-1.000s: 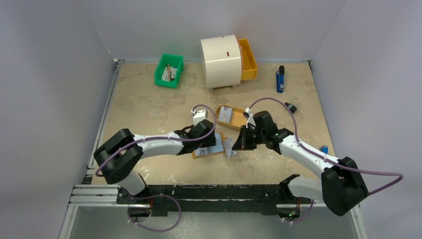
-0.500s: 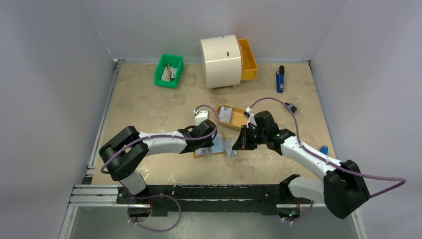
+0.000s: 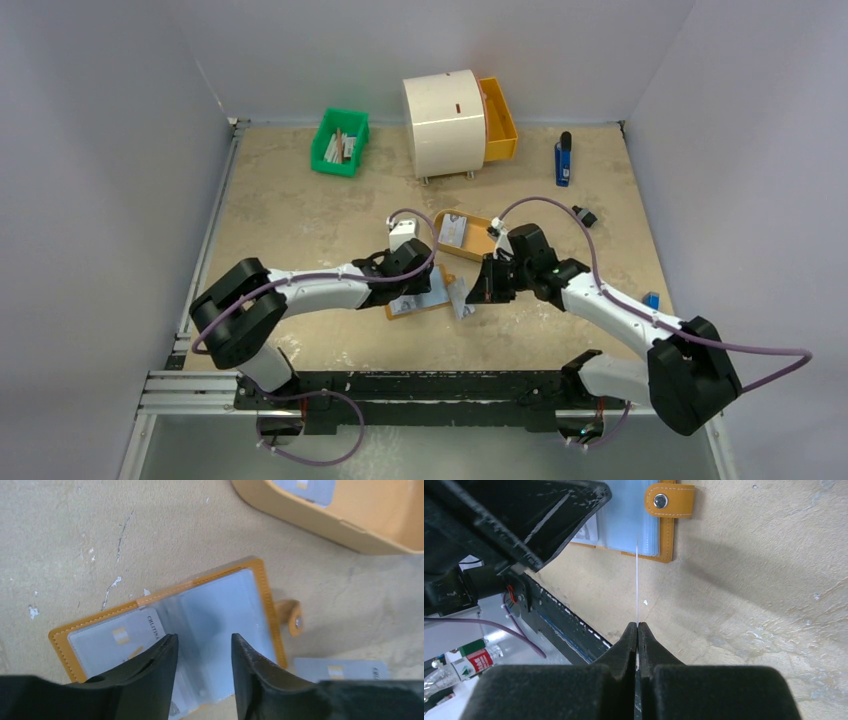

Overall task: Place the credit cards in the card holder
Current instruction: Turn over the card slot in the card holder.

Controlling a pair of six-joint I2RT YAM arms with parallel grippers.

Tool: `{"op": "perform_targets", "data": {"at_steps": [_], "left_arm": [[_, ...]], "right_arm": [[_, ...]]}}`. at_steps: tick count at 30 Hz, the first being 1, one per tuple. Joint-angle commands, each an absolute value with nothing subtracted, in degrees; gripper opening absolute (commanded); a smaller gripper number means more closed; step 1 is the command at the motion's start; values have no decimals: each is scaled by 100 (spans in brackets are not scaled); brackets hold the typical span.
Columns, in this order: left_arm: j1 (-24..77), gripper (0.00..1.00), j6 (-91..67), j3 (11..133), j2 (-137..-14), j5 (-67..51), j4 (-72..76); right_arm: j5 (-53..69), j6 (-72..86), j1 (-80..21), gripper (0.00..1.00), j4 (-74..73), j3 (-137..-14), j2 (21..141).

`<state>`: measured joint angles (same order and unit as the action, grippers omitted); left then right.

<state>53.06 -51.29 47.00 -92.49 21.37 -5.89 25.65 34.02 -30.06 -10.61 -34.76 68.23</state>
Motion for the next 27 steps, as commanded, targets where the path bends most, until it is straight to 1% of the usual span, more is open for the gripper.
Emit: {"op": "perform_targets", "data": {"at_steps": [1, 3, 8, 20, 22, 27], "left_arm": [[5339, 50, -5084, 4745, -8594, 2312, -661], [5335, 53, -5063, 4867, -8555, 2276, -794], [5391, 55, -5030, 5132, -8815, 2236, -969], [5562, 56, -4924, 5740, -9824, 2540, -1411], [5572, 55, -4923, 5746, -9873, 2616, -1447], [5574, 49, -4903, 5667, -9973, 2688, -1455]], "right_arm": [[2343, 3376, -3034, 0, -1046, -3568, 6544], [2289, 3383, -3032, 0, -1065, -3566, 6511], [2064, 3474, -3032, 0, -1064, -3508, 6312], [1855, 3520, -3032, 0, -1230, -3410, 5960], [1846, 3516, -3033, 0, -1232, -3397, 5952], [1863, 3518, -3032, 0, -1213, -3372, 5983]]}}
